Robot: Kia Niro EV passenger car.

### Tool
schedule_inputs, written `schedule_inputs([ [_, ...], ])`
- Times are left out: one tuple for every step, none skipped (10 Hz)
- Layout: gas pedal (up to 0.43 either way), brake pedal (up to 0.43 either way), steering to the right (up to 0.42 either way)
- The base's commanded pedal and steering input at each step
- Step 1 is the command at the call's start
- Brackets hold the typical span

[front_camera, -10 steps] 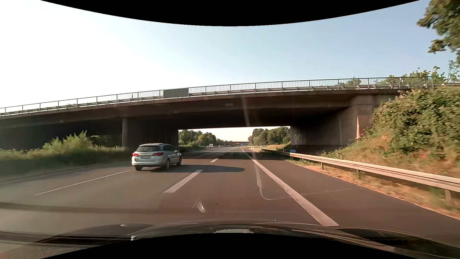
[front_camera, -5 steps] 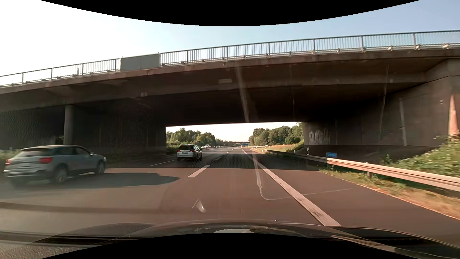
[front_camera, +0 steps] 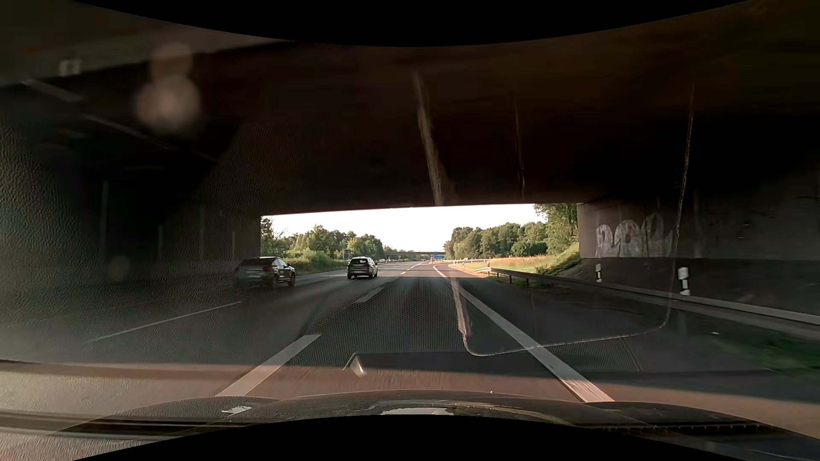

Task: Follow the waypoints while adhering to traffic rules and regulations

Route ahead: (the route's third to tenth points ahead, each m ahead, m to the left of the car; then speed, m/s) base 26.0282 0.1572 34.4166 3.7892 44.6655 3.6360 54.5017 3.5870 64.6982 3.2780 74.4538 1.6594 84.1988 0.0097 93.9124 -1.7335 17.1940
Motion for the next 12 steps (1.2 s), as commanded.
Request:
schedule_inputs([
  [0.138, 0.0, -0.002],
  [0.138, 0.0, -0.002],
  [0.138, 0.0, -0.002],
  [0.138, 0.0, -0.002],
  [0.138, 0.0, -0.002],
  [0.138, 0.0, -0.002],
  [0.138, 0.0, -0.002],
  [0.138, 0.0, -0.002],
  [0.138, 0.0, -0.002],
  [0.138, 0.0, -0.001],
  [0.138, 0.0, -0.001],
  [0.138, 0.0, -0.001],
])
